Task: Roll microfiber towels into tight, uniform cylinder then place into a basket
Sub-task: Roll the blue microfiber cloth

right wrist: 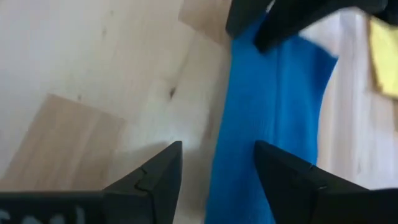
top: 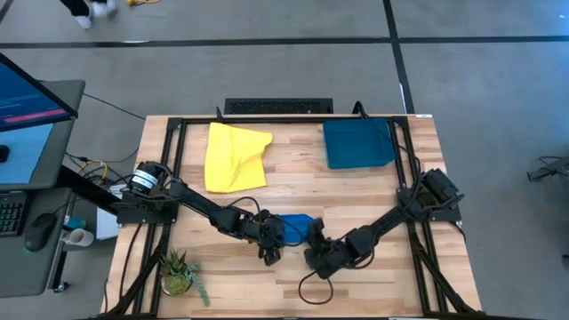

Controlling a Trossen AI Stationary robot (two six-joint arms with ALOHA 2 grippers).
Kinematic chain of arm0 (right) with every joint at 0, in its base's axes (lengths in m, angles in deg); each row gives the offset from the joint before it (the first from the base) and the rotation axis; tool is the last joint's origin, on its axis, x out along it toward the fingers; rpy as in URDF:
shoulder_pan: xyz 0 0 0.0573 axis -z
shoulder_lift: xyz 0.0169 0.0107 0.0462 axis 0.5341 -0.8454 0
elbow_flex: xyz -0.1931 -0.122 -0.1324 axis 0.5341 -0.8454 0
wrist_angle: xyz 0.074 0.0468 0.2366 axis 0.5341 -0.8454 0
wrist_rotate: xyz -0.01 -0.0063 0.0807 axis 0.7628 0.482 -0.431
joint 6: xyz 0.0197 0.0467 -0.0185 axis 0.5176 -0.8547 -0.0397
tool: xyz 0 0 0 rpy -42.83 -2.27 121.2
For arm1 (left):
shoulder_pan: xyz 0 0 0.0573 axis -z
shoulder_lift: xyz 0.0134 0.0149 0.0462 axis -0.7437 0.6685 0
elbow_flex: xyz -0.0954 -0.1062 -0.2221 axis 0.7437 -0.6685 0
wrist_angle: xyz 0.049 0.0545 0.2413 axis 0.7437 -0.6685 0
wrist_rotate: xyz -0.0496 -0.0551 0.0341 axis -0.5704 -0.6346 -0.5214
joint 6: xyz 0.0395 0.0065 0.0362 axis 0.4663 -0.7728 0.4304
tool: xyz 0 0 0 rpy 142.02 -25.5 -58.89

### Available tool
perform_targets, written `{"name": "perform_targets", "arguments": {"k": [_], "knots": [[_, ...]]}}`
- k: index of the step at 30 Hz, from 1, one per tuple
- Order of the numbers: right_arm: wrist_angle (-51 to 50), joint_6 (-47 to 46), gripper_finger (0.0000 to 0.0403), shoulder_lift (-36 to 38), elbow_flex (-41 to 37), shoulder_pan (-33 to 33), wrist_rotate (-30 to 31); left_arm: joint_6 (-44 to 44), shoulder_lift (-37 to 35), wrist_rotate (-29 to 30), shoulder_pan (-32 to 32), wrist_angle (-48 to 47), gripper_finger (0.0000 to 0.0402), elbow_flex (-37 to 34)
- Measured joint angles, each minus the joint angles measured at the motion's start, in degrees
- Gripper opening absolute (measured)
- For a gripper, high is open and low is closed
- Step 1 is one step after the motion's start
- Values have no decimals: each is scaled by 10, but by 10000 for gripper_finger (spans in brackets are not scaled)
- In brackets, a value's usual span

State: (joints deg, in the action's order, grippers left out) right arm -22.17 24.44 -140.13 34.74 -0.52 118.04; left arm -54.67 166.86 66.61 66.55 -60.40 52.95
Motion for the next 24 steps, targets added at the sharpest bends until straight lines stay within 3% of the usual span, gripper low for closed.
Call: {"name": "perform_targets", "arguments": {"k": [9, 15, 20, 24], "knots": [[-59, -85, 207, 1, 1, 27, -28, 14, 0, -1, 0, 0, 137, 0], [-66, -149, 190, 4, 3, 63, -103, 46, 0, -1, 0, 0, 137, 0], [-68, -210, 149, 4, 3, 96, -149, 90, 0, 6, 2, 1, 137, 0], [-71, -240, 108, 4, 3, 112, -173, 132, -13, 67, 17, -6, 137, -2]]}}
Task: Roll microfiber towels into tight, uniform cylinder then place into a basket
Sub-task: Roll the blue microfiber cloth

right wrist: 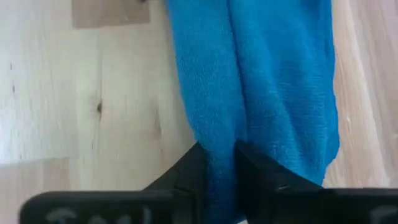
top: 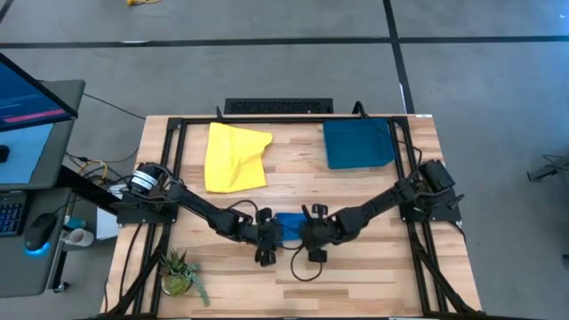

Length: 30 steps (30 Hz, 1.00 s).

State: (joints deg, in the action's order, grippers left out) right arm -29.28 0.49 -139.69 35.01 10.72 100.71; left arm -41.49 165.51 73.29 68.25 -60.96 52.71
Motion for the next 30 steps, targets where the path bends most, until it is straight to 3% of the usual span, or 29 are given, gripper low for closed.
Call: {"name": "perform_targets", "arguments": {"k": [7, 13, 19, 25, 30], "knots": [[-1, -66, 62, 1, 0, 24, -63, 68, -54, 93, 42, -57, 137, -2], [14, -113, 43, 2, 0, 47, -120, 226, -59, 204, 87, -60, 137, 0], [45, -125, 38, 0, -2, 76, -193, 302, -60, 205, 96, -56, 137, 1], [62, -125, 37, -3, -3, 94, -245, 339, -43, 119, 68, -45, 137, 2], [64, -125, 37, -3, -4, 99, -268, 351, -30, 139, 58, -40, 137, 2]]}}
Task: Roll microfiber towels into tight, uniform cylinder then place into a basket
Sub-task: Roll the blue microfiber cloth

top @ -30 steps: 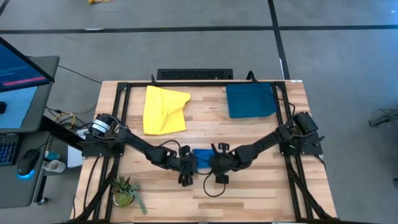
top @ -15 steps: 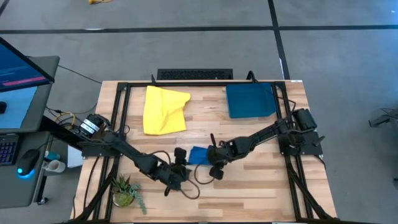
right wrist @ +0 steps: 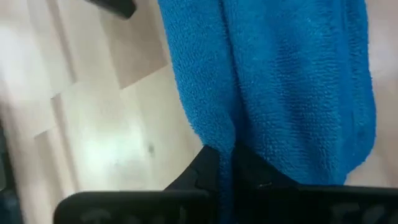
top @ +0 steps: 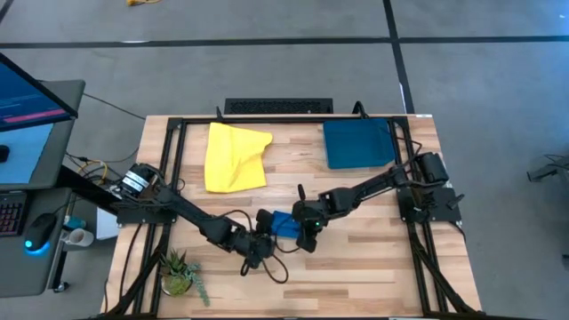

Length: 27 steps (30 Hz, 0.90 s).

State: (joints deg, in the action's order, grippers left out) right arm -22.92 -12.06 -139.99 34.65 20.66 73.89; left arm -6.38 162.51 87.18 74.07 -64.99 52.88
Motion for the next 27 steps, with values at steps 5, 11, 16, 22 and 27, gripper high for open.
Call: {"name": "perform_targets", "arguments": {"k": [5, 11, 16, 22, 27], "knots": [[1, 0, 36, 0, 0, 5, -28, 0, 0, 14, -1, 2, 137, 0], [1, 0, 36, 0, 0, 6, -35, -29, 5, 10, -20, -2, 137, 0], [-3, 1, 36, 0, 0, 5, -52, -78, 19, -55, -52, -11, 137, 0], [-6, 5, 36, -1, 0, 5, -80, -152, 14, -165, -88, -15, 91, 1], [2, 6, 36, -3, 0, -2, -129, -232, 13, -330, -103, -9, 18, 2]]}}
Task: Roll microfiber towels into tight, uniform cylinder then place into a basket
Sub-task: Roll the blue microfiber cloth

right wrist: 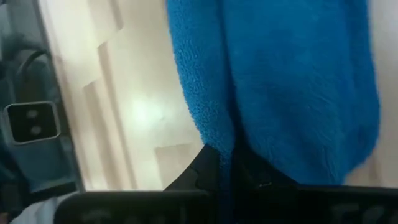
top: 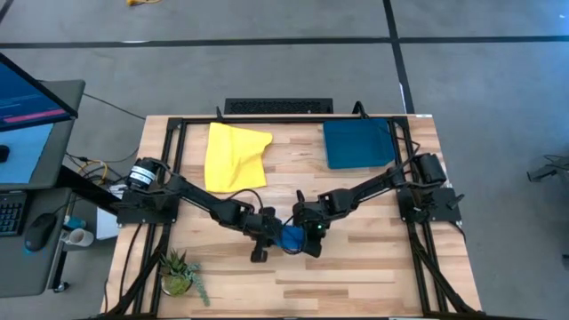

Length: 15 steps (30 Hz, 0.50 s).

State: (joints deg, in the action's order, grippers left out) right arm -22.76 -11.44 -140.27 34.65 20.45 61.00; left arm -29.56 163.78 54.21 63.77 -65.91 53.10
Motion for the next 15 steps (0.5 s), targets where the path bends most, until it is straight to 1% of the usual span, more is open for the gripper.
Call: {"name": "perform_targets", "arguments": {"k": [1, 3, 7, 9, 12, 15], "knots": [[2, 0, 36, 0, 0, -1, -7, -18, 0, -22, 0, 2, 12, 0], [4, -5, 36, -1, 0, -3, -14, -54, 0, -52, 0, 7, 15, 0], [2, -62, 36, 0, 0, -3, -20, -118, 0, -82, -1, 9, 40, 0], [-15, -96, 36, 0, -1, -3, -33, -141, 0, -97, 0, -6, 49, -2], [-30, -132, 36, 1, 0, 1, -35, -147, 1, -98, 1, -5, 55, -2], [-40, -135, 36, 2, 0, 2, -35, -134, 1, -83, 1, -8, 60, -2]]}}
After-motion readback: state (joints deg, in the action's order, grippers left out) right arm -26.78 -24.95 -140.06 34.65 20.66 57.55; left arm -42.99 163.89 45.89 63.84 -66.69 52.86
